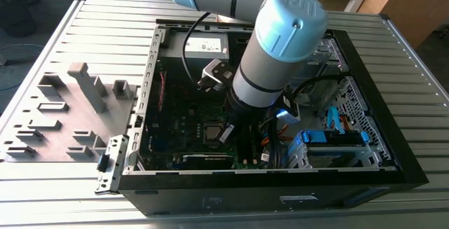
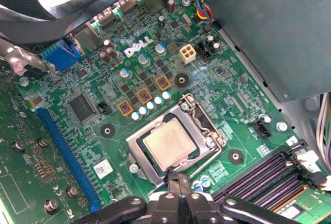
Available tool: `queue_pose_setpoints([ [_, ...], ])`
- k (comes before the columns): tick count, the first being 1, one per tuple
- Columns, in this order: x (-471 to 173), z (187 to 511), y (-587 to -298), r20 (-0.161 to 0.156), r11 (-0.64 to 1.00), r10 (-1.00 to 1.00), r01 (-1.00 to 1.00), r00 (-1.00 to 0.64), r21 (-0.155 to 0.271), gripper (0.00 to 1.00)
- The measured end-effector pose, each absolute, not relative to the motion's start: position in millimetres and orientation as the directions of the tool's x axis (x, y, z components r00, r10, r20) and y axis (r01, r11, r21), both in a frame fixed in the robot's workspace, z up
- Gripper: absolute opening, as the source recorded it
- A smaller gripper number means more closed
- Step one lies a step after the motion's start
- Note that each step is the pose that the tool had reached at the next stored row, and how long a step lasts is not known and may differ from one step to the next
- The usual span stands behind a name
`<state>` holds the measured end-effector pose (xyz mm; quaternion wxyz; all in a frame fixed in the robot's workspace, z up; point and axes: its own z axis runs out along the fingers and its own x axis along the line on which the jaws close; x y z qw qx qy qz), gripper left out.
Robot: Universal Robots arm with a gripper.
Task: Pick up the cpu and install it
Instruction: 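Install the first cpu locking lever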
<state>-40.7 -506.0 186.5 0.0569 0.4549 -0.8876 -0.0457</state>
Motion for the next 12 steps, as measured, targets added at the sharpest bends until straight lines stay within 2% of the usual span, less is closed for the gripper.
queue_pose_setpoints([
  [12,-41.7,186.7,-511.8,0.059,0.582,-0.813,-0.802,-0.58,0.133,0.11],
])
